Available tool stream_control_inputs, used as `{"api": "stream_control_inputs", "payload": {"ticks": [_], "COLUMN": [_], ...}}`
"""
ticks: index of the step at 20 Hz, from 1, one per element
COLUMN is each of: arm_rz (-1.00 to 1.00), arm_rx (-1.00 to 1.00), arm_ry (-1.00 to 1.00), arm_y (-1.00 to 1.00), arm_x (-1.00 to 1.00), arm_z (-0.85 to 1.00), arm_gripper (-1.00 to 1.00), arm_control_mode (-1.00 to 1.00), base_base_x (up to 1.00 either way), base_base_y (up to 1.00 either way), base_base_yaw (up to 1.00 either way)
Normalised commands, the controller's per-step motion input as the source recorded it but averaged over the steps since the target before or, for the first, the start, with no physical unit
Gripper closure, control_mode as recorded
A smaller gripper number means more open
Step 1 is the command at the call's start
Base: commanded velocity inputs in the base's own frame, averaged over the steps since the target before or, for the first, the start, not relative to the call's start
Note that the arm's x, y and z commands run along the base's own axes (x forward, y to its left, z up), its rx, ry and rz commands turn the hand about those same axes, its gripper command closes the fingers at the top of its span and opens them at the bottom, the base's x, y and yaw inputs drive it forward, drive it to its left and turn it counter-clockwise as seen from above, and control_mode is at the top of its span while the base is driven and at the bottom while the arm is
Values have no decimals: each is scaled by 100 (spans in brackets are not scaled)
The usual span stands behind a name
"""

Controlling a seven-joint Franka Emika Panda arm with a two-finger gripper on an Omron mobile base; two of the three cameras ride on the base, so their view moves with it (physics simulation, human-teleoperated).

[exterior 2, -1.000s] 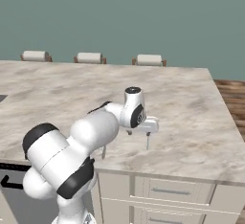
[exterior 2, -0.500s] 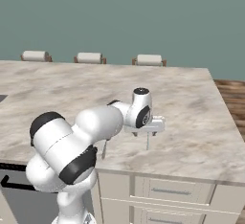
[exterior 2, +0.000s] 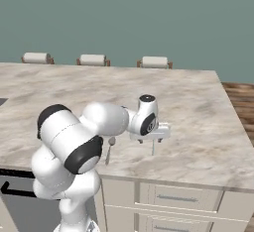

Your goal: Organize the utensils by type. Pick up the wooden spoons from the counter and place them in the open cabinet. Then pick up the metallic utensils from the counter and place them in the open drawer.

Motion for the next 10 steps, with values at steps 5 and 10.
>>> {"api": "stream_control_inputs", "payload": {"ticks": [5,10], "arm_rz": [2,5], "arm_rx": [4,8], "arm_ry": [0,0], "arm_y": [0,-14], "arm_x": [29,41], "arm_z": [-20,-11], "arm_gripper": [-100,-100], "arm_control_mode": [-100,-100], "base_base_x": [0,0], "base_base_y": [0,0], "base_base_yaw": [0,0]}}
